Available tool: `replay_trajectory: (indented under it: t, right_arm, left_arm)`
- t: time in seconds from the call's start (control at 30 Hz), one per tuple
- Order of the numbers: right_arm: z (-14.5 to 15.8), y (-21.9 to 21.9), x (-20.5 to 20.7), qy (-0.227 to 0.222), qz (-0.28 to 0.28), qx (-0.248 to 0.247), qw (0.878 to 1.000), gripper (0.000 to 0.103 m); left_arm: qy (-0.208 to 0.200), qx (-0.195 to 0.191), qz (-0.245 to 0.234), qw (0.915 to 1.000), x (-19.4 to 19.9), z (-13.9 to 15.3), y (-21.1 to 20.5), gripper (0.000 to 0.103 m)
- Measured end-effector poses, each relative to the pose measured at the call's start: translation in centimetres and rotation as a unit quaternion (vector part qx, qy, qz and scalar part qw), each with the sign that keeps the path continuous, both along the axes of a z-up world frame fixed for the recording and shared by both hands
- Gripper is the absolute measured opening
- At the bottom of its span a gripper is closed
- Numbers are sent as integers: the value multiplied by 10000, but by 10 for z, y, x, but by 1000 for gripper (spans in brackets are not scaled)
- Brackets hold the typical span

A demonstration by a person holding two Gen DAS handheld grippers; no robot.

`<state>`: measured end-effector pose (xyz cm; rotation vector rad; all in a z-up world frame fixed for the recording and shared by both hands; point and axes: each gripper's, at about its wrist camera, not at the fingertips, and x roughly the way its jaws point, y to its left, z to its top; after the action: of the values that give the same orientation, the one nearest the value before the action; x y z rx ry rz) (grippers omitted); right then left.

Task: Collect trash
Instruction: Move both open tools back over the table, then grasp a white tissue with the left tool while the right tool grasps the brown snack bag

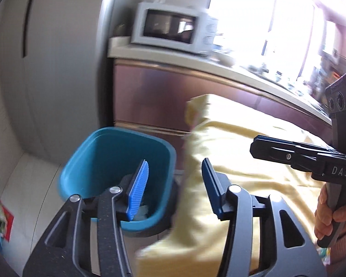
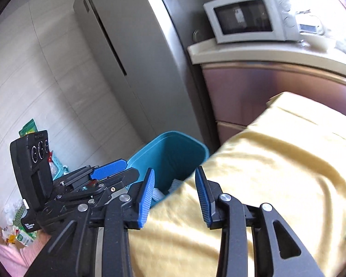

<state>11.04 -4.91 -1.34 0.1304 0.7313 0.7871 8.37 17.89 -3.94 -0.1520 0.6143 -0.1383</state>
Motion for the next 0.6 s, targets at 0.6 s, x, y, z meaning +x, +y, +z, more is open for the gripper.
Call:
replay_trajectory:
  t: [0.6]
  right_arm:
    - [4, -204, -85, -348, -2415, -45, 9698, 37]
  left_arm:
    - [36, 1, -2588, 9659, -14, 3, -207, 51]
